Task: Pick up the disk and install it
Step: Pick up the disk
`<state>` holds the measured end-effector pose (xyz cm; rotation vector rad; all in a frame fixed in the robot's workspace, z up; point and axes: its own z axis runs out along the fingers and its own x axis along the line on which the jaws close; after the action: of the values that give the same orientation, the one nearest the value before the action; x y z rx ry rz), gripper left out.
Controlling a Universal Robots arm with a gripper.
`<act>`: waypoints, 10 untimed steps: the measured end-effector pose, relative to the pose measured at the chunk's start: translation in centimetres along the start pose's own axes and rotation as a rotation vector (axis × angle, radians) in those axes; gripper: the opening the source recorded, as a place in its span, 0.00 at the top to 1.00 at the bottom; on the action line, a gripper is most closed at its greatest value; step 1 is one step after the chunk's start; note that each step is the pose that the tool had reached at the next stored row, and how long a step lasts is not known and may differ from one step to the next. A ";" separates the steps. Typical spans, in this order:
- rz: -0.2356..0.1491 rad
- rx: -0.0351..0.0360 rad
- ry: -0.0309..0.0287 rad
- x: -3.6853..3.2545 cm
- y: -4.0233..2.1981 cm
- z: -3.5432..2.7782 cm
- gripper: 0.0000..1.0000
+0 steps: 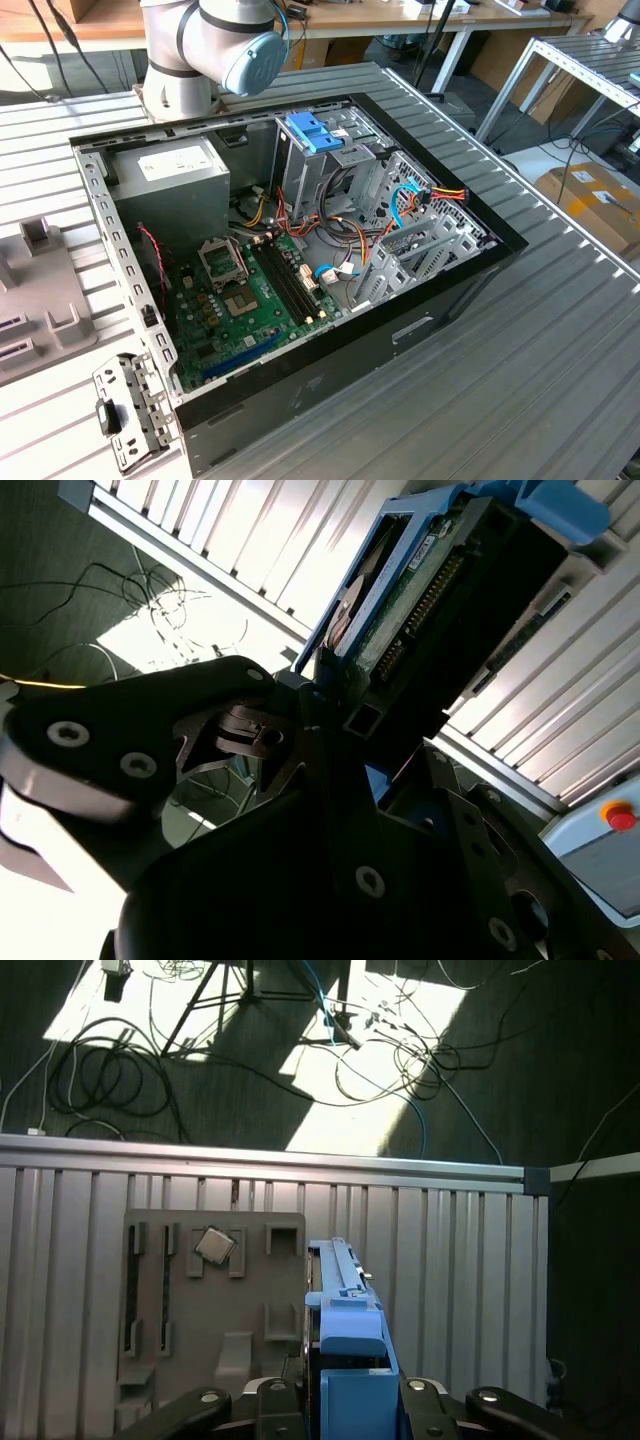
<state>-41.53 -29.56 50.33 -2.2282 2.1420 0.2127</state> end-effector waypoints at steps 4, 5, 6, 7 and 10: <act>0.000 0.0001 -0.0010 -0.08 0.01 -0.64 0.64; 0.000 0.0002 -0.0011 -0.09 0.01 -0.75 0.64; 0.000 0.0001 -0.0011 -0.11 0.02 -0.85 0.64; 0.000 0.0001 -0.0011 -0.12 0.02 -0.97 0.64; 0.000 0.0002 -0.0013 -0.13 0.02 -1.05 0.64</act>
<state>-41.48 -29.56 51.39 -2.2274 2.1412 0.2138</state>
